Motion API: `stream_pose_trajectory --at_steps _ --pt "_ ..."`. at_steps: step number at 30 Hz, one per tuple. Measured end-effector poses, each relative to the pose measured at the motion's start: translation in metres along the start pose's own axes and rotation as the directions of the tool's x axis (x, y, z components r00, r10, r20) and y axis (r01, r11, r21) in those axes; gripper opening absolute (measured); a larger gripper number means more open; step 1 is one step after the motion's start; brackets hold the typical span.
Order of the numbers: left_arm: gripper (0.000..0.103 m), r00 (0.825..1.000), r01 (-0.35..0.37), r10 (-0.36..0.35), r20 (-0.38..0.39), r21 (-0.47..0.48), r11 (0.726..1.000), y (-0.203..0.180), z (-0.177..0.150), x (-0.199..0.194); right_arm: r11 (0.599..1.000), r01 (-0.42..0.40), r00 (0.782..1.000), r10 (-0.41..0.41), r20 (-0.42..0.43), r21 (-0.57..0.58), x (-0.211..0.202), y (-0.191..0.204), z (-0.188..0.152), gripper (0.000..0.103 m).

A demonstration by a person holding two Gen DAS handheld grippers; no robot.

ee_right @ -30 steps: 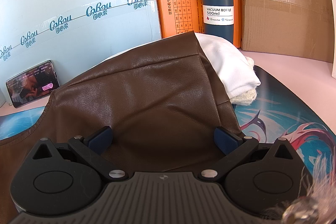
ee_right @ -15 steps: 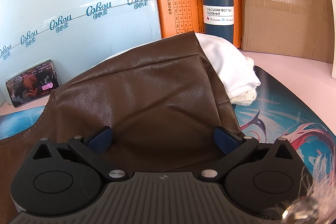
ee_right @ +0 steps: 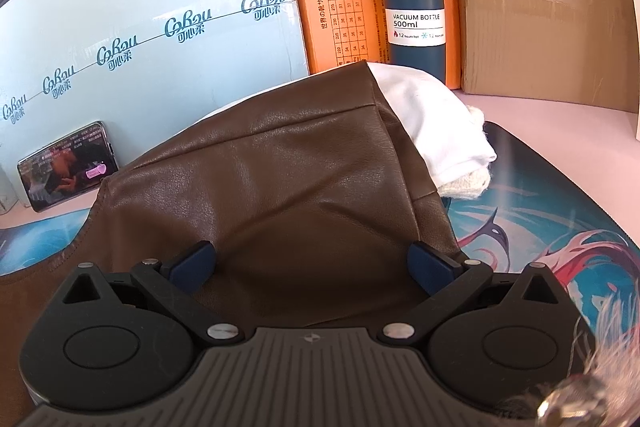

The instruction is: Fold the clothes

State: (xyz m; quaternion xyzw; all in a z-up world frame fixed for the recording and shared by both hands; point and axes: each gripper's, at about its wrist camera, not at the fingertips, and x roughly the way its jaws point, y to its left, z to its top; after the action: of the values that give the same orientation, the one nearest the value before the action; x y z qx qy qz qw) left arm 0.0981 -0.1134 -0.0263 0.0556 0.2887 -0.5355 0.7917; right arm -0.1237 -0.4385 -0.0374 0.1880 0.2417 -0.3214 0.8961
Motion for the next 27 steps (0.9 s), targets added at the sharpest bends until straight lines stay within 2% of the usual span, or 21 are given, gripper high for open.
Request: stream_pose_trajectory --at_steps 3,7,11,12,14,16,19,21,23,25,27 --pt "0.103 0.999 0.052 -0.051 -0.013 0.053 0.997 -0.012 -0.003 0.002 0.998 -0.049 0.999 0.05 -0.006 0.036 -0.007 -0.007 0.004 0.103" --pt "0.103 0.998 0.021 -0.019 -0.058 0.045 0.999 -0.014 -0.005 0.012 0.975 -0.156 0.987 0.159 -0.013 0.156 -0.022 -0.023 0.017 0.103" --pt "0.101 0.999 0.027 -0.025 -0.043 0.059 0.998 -0.016 -0.004 0.01 0.936 -0.252 0.966 0.26 -0.002 0.245 -0.028 -0.034 0.032 0.103" --pt "0.097 0.999 0.03 -0.028 -0.037 0.064 0.998 -0.017 -0.004 0.01 0.933 -0.263 0.962 0.272 -0.003 0.247 -0.028 -0.034 0.034 0.103" --pt "0.078 0.999 0.036 -0.034 -0.025 0.073 0.997 -0.019 -0.004 0.008 0.924 -0.285 0.956 0.294 0.006 0.253 -0.029 -0.032 0.038 0.103" --pt "0.027 0.999 0.042 -0.041 -0.014 0.083 0.996 -0.021 -0.004 0.007 0.9 -0.328 0.941 0.337 0.019 0.286 -0.027 -0.03 0.044 0.103" --pt "0.006 0.999 0.05 -0.051 0.003 0.098 0.994 -0.023 -0.003 0.005 0.857 -0.371 0.92 0.392 0.017 0.356 -0.02 -0.027 0.052 0.103" --pt "0.003 0.998 0.055 -0.057 0.014 0.108 0.993 -0.025 -0.003 0.004 0.853 -0.363 0.921 0.389 0.007 0.374 -0.015 -0.022 0.058 0.103" --pt "0.002 0.991 0.11 -0.119 0.059 0.142 0.984 -0.034 -0.001 -0.006 0.848 -0.357 0.922 0.388 0.0 0.391 -0.011 -0.018 0.063 0.103" --pt "0.002 0.973 0.187 -0.209 0.095 0.203 0.961 -0.051 -0.001 -0.019 0.834 -0.362 0.917 0.4 -0.004 0.416 -0.007 -0.015 0.067 0.103" --pt "0.002 0.951 0.255 -0.293 0.097 0.286 0.924 -0.073 -0.004 -0.028 0.821 -0.362 0.912 0.409 -0.012 0.441 -0.003 -0.013 0.069 0.103"
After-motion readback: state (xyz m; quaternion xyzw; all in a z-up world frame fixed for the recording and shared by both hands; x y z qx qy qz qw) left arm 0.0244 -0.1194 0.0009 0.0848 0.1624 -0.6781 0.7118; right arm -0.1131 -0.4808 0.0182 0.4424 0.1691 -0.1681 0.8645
